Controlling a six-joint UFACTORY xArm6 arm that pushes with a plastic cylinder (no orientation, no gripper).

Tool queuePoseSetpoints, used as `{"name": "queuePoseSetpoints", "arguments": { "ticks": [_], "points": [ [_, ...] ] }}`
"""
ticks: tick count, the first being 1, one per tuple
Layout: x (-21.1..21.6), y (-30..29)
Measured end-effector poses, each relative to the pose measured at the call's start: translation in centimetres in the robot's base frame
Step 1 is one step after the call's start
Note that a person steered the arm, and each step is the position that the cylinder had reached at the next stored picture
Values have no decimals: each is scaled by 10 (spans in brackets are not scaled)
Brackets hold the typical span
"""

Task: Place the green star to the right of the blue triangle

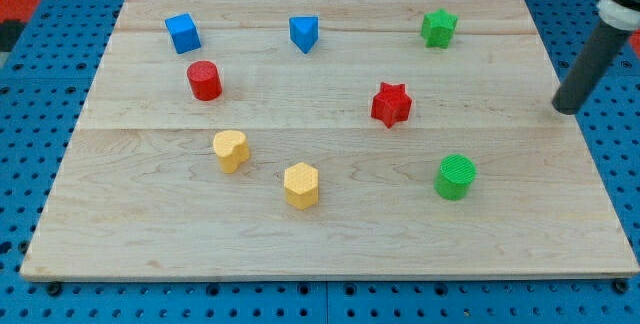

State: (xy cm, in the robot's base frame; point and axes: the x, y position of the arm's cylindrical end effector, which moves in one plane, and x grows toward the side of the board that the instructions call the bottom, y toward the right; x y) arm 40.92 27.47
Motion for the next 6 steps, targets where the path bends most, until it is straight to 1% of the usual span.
{"name": "queuePoseSetpoints", "arguments": {
  "ticks": [1,2,3,4,5,6],
  "points": [
    [-66,-52],
    [-108,-92],
    [-132,-84],
    [-142,-67],
    [-146,-85],
    [-158,-136]
  ]
}}
